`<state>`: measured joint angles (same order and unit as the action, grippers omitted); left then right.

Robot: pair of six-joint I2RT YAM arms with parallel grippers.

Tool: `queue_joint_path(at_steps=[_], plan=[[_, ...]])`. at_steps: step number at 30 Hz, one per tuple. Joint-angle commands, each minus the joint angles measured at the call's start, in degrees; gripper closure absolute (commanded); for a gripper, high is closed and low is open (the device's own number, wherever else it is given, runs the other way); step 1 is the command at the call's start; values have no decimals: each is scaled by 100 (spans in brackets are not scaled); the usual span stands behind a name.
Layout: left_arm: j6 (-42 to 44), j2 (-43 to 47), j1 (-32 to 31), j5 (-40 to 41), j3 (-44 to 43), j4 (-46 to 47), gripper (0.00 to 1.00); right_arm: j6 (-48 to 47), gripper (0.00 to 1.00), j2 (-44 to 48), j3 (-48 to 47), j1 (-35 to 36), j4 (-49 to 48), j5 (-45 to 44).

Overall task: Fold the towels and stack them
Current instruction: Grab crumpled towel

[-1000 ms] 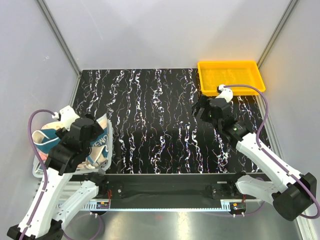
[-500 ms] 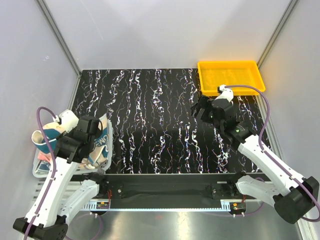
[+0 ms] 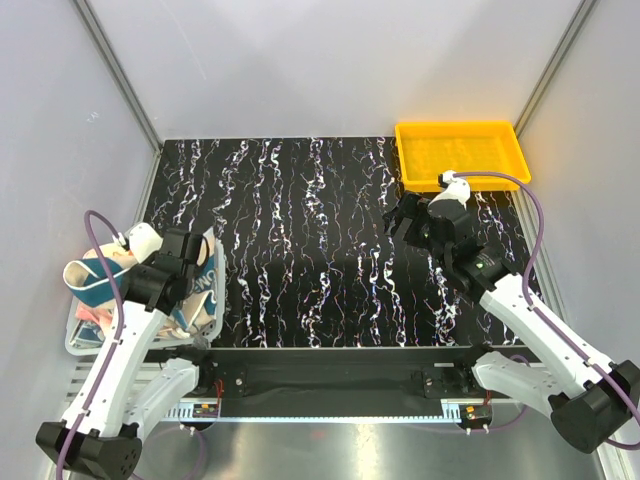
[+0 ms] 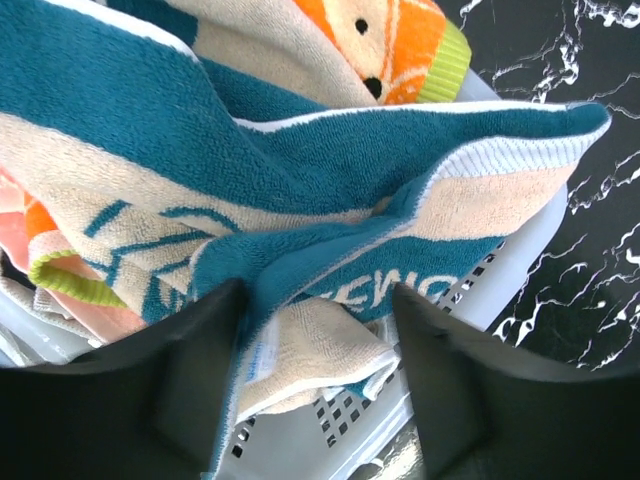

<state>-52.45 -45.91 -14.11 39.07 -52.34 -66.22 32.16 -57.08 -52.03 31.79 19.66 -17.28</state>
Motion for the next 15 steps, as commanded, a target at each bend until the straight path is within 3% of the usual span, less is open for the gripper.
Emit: queue_joint_path(at_steps=[1,9,10,15], plan=[[-126,-23,31,-127,22,241,42,18,0,74,0,38,-50,-21],[15,126,31,-198,-22,258,87,27,0,4,-18,38,-50,5],[50,126,31,-233,-40,276,99,27,0,-5,-18,38,-50,5],[822,214,31,-654,-276,705,100,9,0,-31,-44,29,-50,14]])
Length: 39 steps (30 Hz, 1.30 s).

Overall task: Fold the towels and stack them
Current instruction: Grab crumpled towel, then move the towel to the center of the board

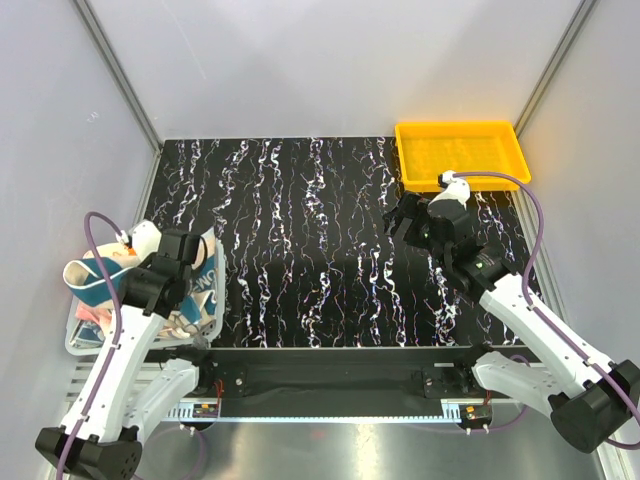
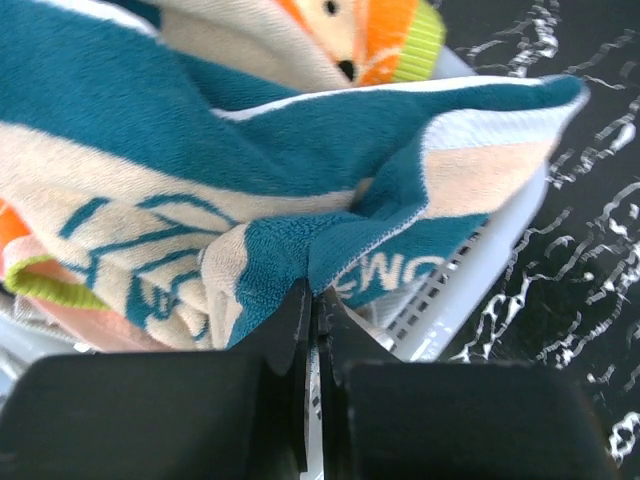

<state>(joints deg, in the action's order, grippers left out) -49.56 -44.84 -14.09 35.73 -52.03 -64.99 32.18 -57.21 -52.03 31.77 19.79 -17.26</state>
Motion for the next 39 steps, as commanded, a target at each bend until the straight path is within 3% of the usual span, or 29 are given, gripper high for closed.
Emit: queue_joint_path(at_steps=[1,8,14,17,22,27,30,39], plan=[[683,124,20,-608,-395,680,100,7,0,-27,-44,40,-63,12],[1747,-665,-243,-1700,-2212,1129,100,-63,0,-132,-455,31,146,-58],[1950,-2044,-1551,-1507,-4129,1129,100,-212,0,-282,-1308,40,683,-366],[2064,-2669,-1886,-1604,-4982,1138,100,-274,0,-317,-1590,40,658,-428],[2249,-3372,-2343,-1779,-5949,1041,100,-414,0,-361,-1819,40,324,301],[2503,-4338,-3125,-1647,-7476,637,100,-424,0,-422,-2171,31,473,144],[2513,-4629,-3398,-1630,-7813,628,100,-432,0,-370,-2259,31,613,-49],[2355,-5034,-4022,-2333,-7305,1515,100,-529,0,-36,-2030,31,1035,-1174]])
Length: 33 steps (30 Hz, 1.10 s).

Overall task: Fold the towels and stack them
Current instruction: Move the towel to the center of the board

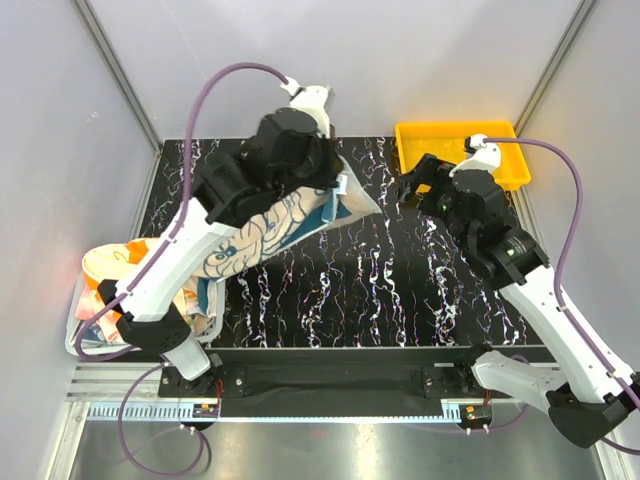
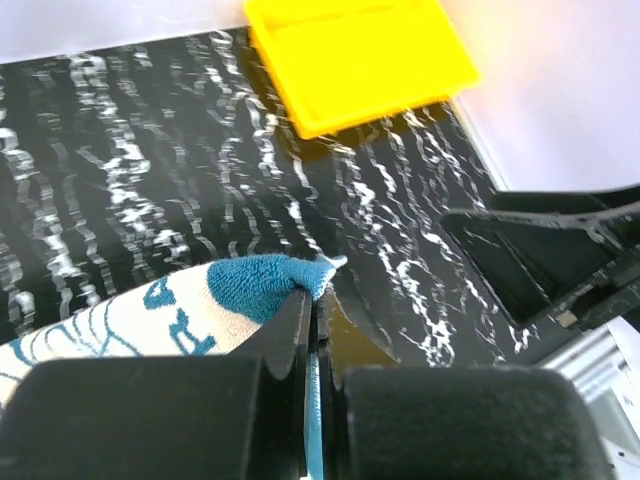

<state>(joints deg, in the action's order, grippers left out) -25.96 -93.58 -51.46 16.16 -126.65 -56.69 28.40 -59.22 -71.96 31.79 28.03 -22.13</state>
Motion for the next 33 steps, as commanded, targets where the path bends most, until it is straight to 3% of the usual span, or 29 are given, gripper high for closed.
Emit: queue_joint_path(at_steps=[1,4,5,8,12,15,18,21,26,29,33], plan=[[-93,-143,-329,-525,541,807,100,-168,0,200,15,29,255,-800],[-426,93,-487,-702,1490,1387,100,-177,0,332,121,29,413,-1275],[-541,425,-583,-772,2416,1876,100,-212,0,350,147,29,492,-1459],[-937,901,-864,-1000,3974,2756,100,-265,0,324,235,-24,571,-1741],[-1253,1052,-1497,-1028,5077,3339,100,-379,0,288,306,-287,581,-1699],[-1430,956,-1990,-983,5352,3699,100,-441,0,288,358,-761,581,-1243],[-1343,447,-2228,-1036,5046,3683,100,-406,0,306,227,-1156,773,-759],[-1088,-264,-2228,-1185,4151,3525,100,-344,0,560,-10,-1166,1046,-591],[-613,-1730,-2053,-1580,1948,2919,100,-309,0,842,-572,-1166,1572,-879],[-568,-2172,-2026,-1968,1391,2804,100,-336,0,842,-740,-1175,1767,-881],[-726,-1990,-2061,-2424,2158,3356,100,-318,0,974,-530,-1184,1644,-802]])
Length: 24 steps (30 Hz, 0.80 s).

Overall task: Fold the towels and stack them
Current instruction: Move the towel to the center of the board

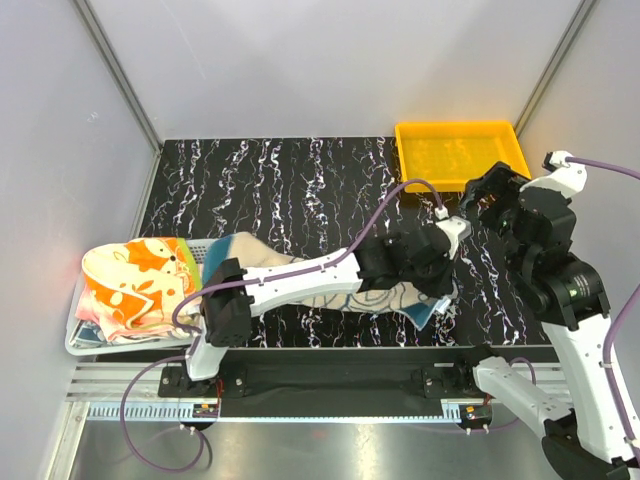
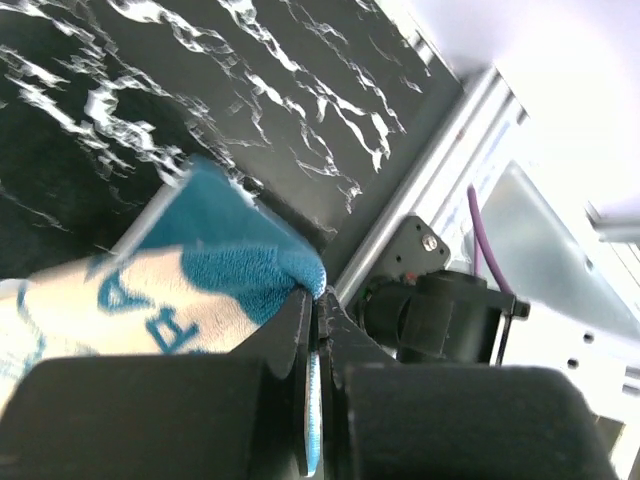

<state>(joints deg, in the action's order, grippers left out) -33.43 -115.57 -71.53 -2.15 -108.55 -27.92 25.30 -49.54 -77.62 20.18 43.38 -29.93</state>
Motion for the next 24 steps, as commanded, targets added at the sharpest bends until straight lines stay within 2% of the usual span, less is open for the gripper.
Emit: queue_joint_path(at_steps=[1,5,9,13,14,15,16,18,19,20,21,22,23,24], plan=[[-110,297,-72,-689,587,603,100,-25,0,-3,124,-15,49,-13],[-462,736,-230,-839,1791,1437,100,-43,0,-196,274,-15,-92,232],[-743,1439,-493,-533,2943,1807,100,-148,0,-486,502,-15,-399,891],[-1637,2204,-713,-138,4654,2334,100,-209,3,-969,626,-15,-856,1568],[-1762,2501,-722,-23,4920,2361,93,-244,4,-1214,626,-15,-961,1952],[-1850,2652,-757,370,5105,2362,77,-297,6,-1338,643,-6,-1084,2182],[-1886,2801,-792,626,5238,2118,66,-324,7,-1478,643,3,-1303,2367],[-1930,3285,-784,1327,5388,1757,53,-341,9,-1848,713,12,-1567,2983],[-1922,3452,-775,1653,5319,1198,42,-333,10,-1962,740,73,-1882,3193],[-1991,3706,-775,2031,5092,792,40,-350,11,-2224,749,126,-1998,3369],[-2131,3821,-758,2870,4907,310,39,-402,11,-2349,740,222,-2095,3389],[-2576,3901,-679,3270,4748,-748,39,-429,12,-2498,723,301,-2270,3424],[-2911,4023,-617,3648,4468,-1315,37,-499,14,-2804,705,458,-2368,3589],[-3741,4068,-556,4252,4361,-1869,37,-508,14,-2955,635,538,-2534,3678]])
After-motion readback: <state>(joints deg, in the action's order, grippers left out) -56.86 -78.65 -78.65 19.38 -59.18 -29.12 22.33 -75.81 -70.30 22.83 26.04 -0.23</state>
